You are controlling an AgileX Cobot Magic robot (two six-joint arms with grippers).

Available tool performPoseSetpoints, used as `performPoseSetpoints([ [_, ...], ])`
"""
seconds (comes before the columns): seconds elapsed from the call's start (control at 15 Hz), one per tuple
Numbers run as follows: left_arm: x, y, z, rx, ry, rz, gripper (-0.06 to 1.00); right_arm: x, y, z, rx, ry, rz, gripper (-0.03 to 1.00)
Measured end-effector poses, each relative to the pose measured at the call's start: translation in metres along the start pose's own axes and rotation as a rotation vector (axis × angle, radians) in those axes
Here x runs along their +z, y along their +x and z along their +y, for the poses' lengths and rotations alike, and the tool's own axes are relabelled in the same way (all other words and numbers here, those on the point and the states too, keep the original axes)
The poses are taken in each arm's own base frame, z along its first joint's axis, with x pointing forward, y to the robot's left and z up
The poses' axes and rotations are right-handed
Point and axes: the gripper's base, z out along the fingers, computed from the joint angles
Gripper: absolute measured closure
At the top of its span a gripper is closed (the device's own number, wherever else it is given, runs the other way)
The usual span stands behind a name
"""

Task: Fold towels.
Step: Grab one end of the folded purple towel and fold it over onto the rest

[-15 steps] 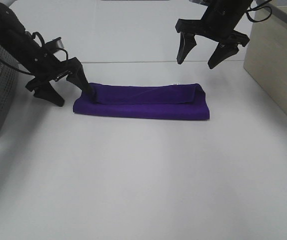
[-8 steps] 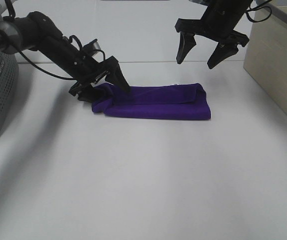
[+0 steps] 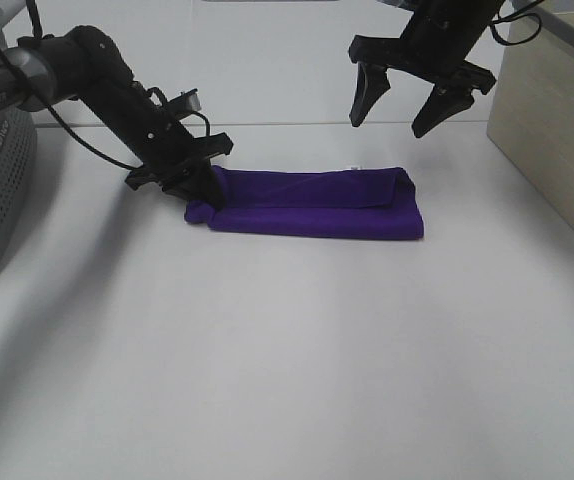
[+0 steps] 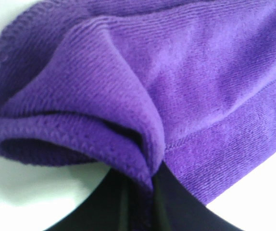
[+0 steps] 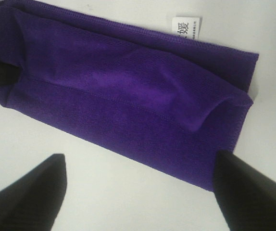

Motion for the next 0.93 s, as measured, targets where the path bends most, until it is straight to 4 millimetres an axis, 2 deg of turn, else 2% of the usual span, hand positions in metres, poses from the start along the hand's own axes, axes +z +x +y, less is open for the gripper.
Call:
performPoseSetpoints([
  [0.13,-0.018,-0.004,0.001,0.05,-0.082,-0.021,0.9,-0.012,0.0,0.004,-0.005,-0.007,-0.023,0.16],
  [0.27,-0.062,-0.011,-0.005,0.079,-0.13,-0.097,0.9,-0.041,0.0,0.011,-0.022,-0.006,-0.08,0.16],
  [0.33,-0.076,-0.013,-0.013,0.095,-0.132,-0.126,0.9,-0.052,0.0,0.013,-0.03,0.0,-0.102,0.16],
  [0.4,-0.083,-0.014,-0.02,0.107,-0.123,-0.142,0.9,-0.063,0.001,0.015,-0.039,0.011,-0.122,0.16],
  [0.47,-0.083,-0.014,-0.024,0.113,-0.117,-0.143,0.9,-0.073,0.002,0.016,-0.049,0.023,-0.143,0.16],
  [0.6,-0.071,-0.012,-0.046,0.163,-0.095,-0.125,0.9,-0.086,0.003,0.019,-0.058,0.03,-0.169,0.16],
  [0.67,-0.052,-0.007,-0.078,0.229,-0.068,-0.093,0.9,-0.099,0.005,0.022,-0.064,0.028,-0.194,0.16],
  [0.8,-0.032,-0.005,-0.105,0.27,-0.042,-0.112,0.9,-0.111,0.007,0.025,-0.07,0.026,-0.218,0.16],
  [0.93,-0.014,-0.003,-0.116,0.287,-0.034,-0.117,0.9,-0.124,0.01,0.029,-0.076,0.023,-0.244,0.16],
])
